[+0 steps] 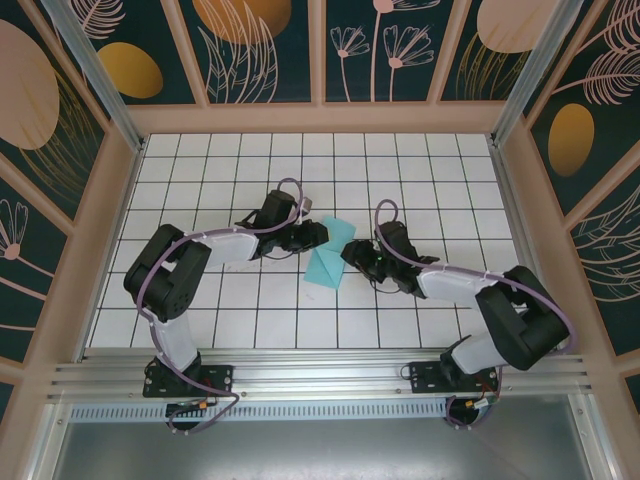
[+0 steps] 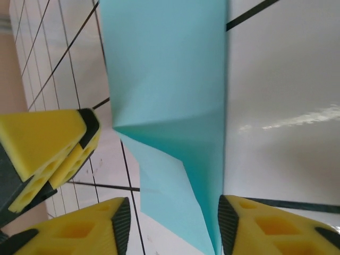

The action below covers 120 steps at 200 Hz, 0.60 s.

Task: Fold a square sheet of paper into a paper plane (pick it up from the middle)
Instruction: Turn over the paper at the center of the table.

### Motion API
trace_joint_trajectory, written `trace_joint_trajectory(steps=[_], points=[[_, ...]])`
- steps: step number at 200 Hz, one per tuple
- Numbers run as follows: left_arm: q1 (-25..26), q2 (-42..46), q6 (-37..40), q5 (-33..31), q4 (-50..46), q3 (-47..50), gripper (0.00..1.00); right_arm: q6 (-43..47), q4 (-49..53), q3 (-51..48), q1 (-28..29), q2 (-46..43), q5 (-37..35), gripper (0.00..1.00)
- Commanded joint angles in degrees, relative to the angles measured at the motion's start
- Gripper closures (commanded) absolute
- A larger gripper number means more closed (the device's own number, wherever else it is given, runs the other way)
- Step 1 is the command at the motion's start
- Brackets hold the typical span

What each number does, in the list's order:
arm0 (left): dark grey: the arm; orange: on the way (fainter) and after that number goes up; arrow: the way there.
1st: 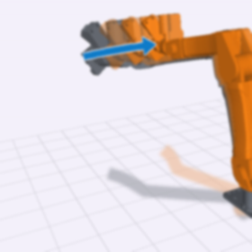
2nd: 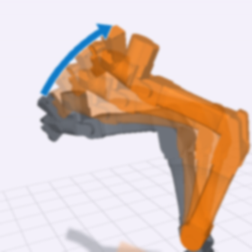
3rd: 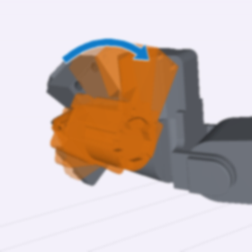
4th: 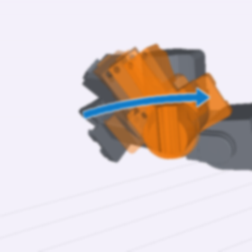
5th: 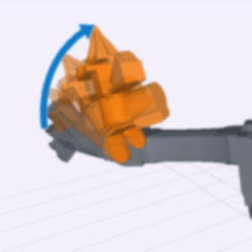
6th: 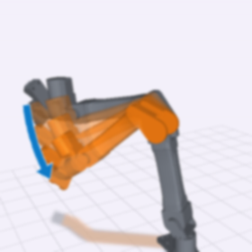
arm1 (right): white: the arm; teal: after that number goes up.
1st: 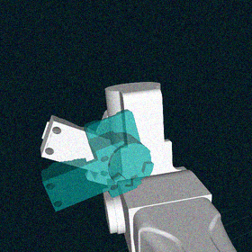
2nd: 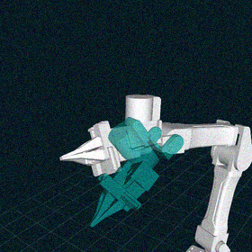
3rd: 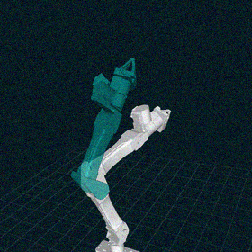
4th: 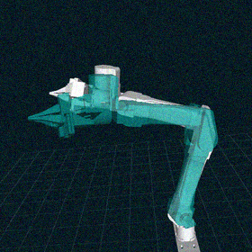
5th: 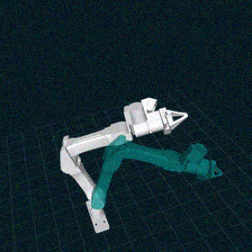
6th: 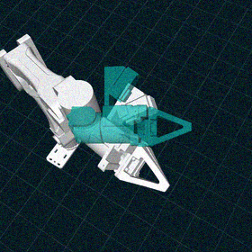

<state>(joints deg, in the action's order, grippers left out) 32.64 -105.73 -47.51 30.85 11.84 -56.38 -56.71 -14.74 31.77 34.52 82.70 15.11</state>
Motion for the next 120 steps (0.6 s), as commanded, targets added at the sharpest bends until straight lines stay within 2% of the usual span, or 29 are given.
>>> trace_joint_trajectory(steps=[1,120], points=[[0.0,0.3,1.8,0.6,-1.8,-0.2,0.73,1.1,-3.4,0.9,-0.2,2.6,2.8,0.47],[-0.1,-4.8,2.3,2.0,-1.5,-2.4,0.76,1.9,-4.2,4.3,-0.2,10.7,4.7,0.52]])
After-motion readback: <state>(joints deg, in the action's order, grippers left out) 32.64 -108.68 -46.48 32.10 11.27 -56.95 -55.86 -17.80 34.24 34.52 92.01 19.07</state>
